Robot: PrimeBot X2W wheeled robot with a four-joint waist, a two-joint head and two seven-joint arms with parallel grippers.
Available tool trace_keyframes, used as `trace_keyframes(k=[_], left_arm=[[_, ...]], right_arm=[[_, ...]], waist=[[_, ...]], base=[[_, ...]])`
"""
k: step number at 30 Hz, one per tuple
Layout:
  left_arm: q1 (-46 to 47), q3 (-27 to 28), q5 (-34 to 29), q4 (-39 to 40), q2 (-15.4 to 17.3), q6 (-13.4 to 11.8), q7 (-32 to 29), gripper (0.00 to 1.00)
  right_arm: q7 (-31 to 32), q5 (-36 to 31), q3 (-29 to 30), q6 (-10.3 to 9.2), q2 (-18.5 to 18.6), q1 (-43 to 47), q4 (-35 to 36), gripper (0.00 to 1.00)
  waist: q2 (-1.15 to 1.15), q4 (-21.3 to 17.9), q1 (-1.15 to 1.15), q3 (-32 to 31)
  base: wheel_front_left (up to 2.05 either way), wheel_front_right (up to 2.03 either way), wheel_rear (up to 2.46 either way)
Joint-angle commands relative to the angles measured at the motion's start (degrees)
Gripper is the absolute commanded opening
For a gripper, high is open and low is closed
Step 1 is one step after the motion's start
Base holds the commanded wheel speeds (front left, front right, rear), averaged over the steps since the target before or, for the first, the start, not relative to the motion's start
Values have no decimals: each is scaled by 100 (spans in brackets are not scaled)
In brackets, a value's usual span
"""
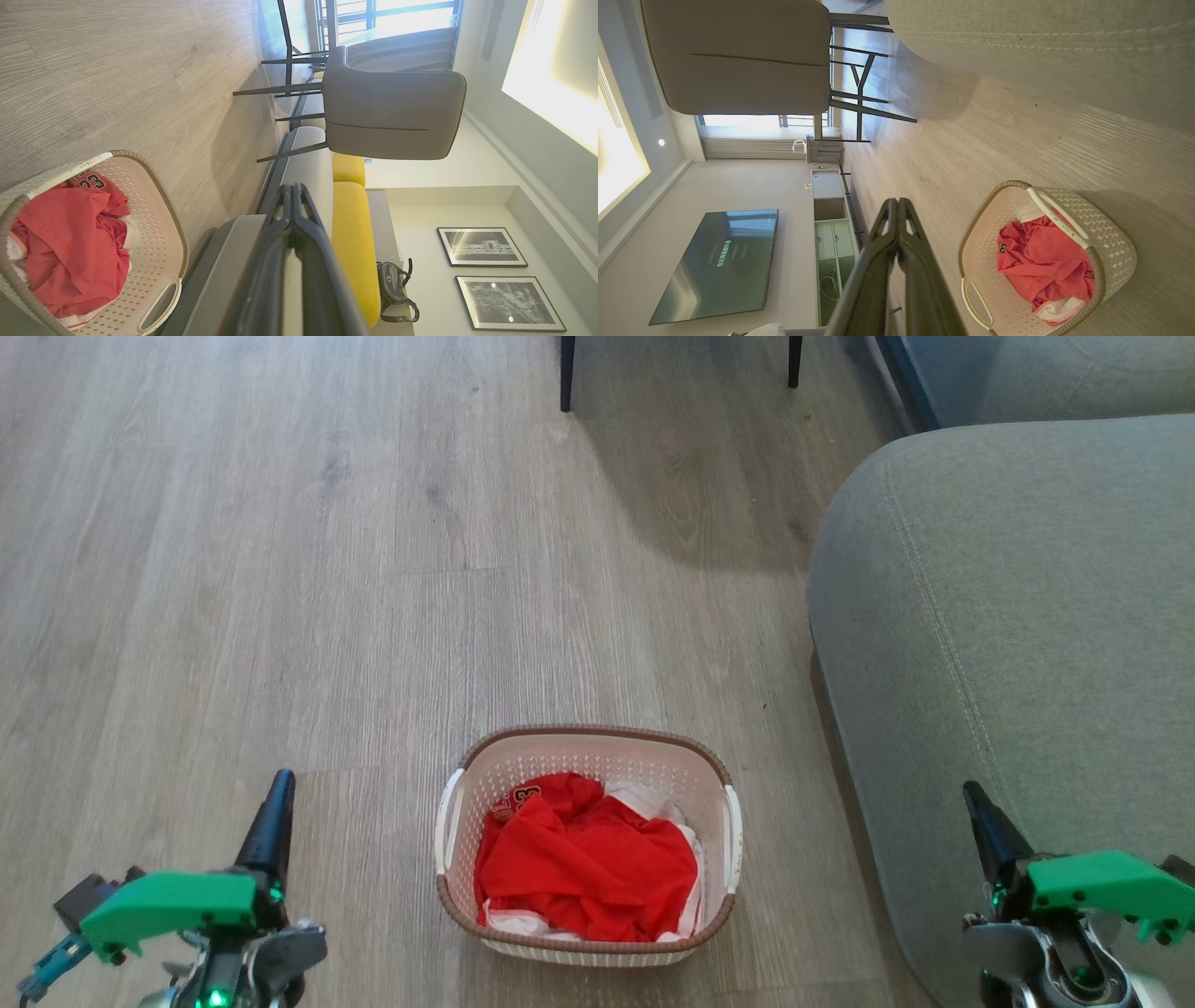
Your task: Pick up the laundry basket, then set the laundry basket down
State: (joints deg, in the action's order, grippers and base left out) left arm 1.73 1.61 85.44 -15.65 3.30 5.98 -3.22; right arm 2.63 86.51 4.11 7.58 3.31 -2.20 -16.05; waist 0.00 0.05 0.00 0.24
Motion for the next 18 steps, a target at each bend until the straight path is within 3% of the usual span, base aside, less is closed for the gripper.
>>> trace_keyframes(k=[1,11,18], left_arm=[[334,233,160,177,62,58,-49,0],[435,358,784,165,55,150,-220,0],[436,370,774,165,46,150,-229,0]], right_arm=[[75,153,-53,-8,87,-329,208,0],[242,714,62,-9,86,-382,213,0],[254,701,77,-9,75,-383,212,0]], waist=[[0,0,0,-1],[0,-5,0,-6],[0,-5,0,-6]], base=[[0,0,0],[0,0,0],[0,0,0]])
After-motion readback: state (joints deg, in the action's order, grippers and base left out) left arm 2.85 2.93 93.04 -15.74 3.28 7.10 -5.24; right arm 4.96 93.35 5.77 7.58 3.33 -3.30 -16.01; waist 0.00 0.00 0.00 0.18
